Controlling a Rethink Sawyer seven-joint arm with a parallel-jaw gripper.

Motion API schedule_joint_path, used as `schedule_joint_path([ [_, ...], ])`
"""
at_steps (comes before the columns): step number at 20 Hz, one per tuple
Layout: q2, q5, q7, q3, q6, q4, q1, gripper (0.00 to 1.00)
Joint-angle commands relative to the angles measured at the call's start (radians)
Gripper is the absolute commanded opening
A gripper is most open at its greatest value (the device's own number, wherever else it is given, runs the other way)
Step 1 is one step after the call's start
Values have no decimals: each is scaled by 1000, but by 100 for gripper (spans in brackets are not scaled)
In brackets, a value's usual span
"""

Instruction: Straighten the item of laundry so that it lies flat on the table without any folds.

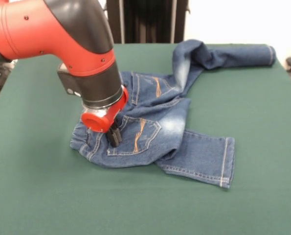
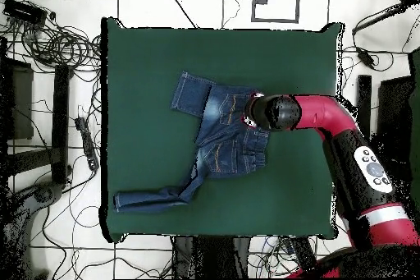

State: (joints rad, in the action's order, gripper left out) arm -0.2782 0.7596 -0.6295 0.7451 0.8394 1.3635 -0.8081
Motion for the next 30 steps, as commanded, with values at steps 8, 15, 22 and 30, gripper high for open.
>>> schedule_joint_path([
  [8,75,81,436,23,150,-265,21,0],
  [15,125,92,539,54,301,-453,89,0],
  [22,178,102,621,83,384,-589,99,0],
  [30,72,43,583,72,409,-532,24,0],
])
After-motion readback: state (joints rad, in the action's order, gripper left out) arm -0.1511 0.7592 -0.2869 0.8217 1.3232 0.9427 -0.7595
